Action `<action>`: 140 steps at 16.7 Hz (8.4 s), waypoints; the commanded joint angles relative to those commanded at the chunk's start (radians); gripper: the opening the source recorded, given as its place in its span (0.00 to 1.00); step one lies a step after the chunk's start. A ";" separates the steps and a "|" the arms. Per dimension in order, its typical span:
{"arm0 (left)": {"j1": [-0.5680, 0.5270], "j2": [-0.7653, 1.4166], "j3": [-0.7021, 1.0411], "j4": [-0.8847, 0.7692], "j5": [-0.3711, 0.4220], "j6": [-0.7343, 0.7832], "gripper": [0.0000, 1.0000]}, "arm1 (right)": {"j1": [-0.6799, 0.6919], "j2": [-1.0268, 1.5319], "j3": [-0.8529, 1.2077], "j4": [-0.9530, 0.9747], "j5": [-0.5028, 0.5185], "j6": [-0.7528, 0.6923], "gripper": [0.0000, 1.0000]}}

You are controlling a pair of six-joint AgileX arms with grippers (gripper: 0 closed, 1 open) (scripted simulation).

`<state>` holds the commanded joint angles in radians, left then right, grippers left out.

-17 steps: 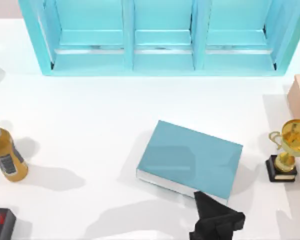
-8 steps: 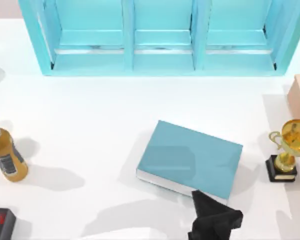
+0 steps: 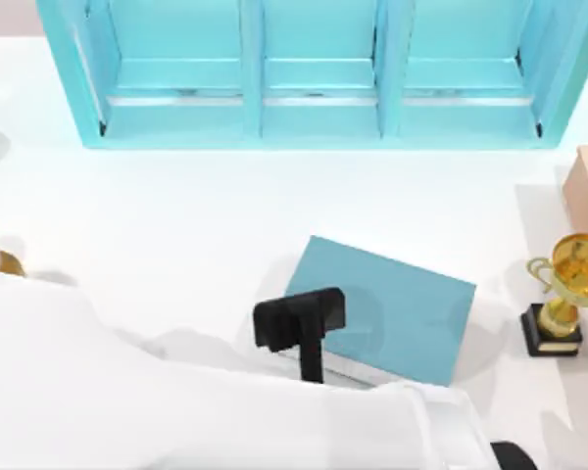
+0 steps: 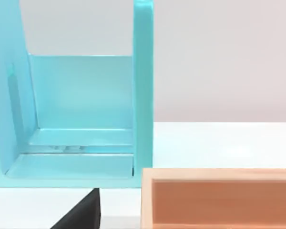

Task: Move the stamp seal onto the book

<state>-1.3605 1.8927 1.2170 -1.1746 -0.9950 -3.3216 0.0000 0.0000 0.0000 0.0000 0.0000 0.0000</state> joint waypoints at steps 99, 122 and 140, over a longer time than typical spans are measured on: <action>1.360 -1.893 -1.217 1.175 0.995 3.322 1.00 | -0.287 1.935 1.264 -0.893 0.002 -0.272 0.00; 1.360 -1.893 -1.217 1.175 0.995 3.322 1.00 | 0.127 1.830 1.722 -1.447 0.001 0.159 0.00; 1.360 -1.893 -1.217 1.175 0.995 3.322 1.00 | 0.610 1.994 1.775 -1.232 0.024 0.640 0.00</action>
<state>0.0000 0.0000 0.0000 0.0000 0.0000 0.0000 0.6100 1.9939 1.7754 -1.2323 0.0235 0.6403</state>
